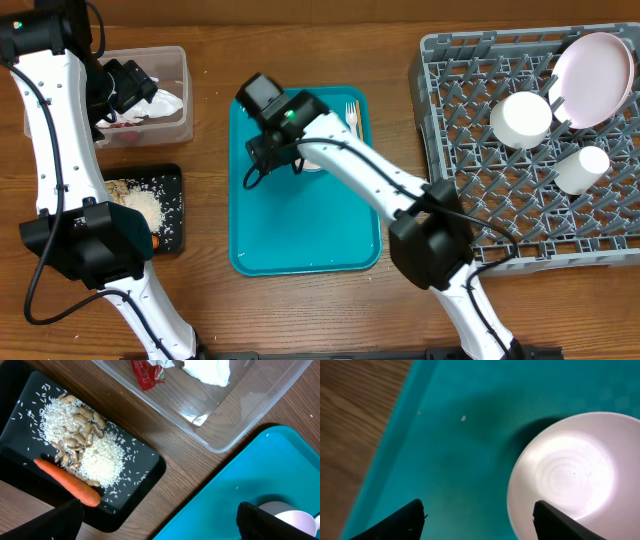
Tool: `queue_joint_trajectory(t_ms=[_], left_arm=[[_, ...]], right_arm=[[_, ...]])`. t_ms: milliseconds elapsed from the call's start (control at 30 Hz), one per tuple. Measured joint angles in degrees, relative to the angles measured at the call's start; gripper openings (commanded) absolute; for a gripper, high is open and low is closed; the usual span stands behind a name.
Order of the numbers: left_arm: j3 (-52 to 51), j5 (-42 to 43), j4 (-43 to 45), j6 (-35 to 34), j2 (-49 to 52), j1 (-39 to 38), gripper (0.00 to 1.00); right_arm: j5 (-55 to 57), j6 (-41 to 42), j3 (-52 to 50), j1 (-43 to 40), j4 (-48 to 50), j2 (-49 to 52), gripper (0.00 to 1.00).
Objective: Sort waste into correct bins and load items into the dishwasher rack
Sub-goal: 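Reach the right gripper to the pink bowl and grasp its rim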
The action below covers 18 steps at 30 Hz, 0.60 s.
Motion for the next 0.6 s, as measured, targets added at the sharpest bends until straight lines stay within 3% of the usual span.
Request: queue_joint_trajectory(t_ms=[167, 333, 500, 600], left_arm=[[0.00, 0.00, -0.09, 0.00, 0.00, 0.00, 1.00], [0.00, 0.00, -0.09, -0.02, 0.00, 0.00, 1.00], [0.00, 0.00, -0.09, -0.02, 0.00, 0.00, 1.00], [0.00, 0.00, -0.09, 0.00, 0.00, 0.00, 1.00]], right_arm=[[4.31, -0.52, -0.04, -0.15, 0.44, 2.86, 0.65], [5.95, -0.35, -0.09, -0.74, 0.81, 3.21, 0.34], [6.12, 1.64, -0.09, -0.70, 0.50, 4.11, 0.26], [6.03, 3.02, -0.09, -0.70, -0.09, 4.15, 0.08]])
